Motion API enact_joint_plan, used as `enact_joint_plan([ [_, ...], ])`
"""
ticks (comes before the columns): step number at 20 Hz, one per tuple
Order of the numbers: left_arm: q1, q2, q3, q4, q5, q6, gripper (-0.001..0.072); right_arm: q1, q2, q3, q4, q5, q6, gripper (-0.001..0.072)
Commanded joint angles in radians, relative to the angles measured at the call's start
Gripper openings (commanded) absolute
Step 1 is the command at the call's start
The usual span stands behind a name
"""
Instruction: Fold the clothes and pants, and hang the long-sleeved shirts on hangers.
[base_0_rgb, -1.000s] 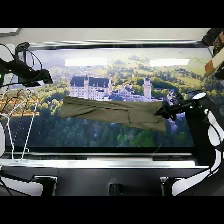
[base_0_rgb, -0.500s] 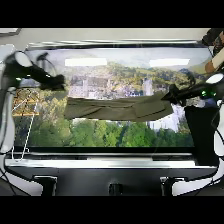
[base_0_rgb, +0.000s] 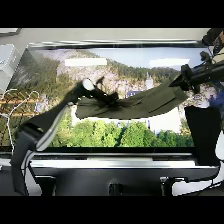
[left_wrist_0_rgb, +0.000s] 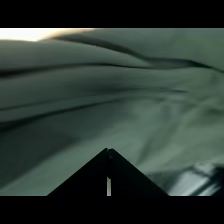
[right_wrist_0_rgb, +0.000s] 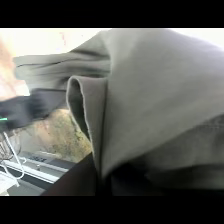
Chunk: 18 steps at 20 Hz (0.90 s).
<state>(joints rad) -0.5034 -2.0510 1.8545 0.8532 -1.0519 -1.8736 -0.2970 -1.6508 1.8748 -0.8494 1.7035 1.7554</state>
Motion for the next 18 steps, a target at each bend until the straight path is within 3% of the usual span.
enact_joint_plan([
  [1, -0.129, -0.072, 0.018, -0.140, 0.196, -0.105, 0.0014, 0.000, 0.022, 0.073, 0.000, 0.049, 0.050, 0.0027],
  [10, -0.239, -0.203, 0.169, -0.228, 0.230, -0.164, 0.0013, 0.000, 0.026, 0.119, 0.034, 0.035, 0.071, 0.0027],
  [14, -0.155, -0.159, 0.169, -0.197, 0.088, -0.094, 0.0013, 0.000, 0.025, 0.119, 0.035, -0.015, 0.063, 0.0027],
  [18, 0.024, 0.027, 0.169, -0.147, -0.130, 0.067, 0.0013, 0.062, 0.025, 0.119, 0.072, -0.054, 0.051, 0.0027],
])
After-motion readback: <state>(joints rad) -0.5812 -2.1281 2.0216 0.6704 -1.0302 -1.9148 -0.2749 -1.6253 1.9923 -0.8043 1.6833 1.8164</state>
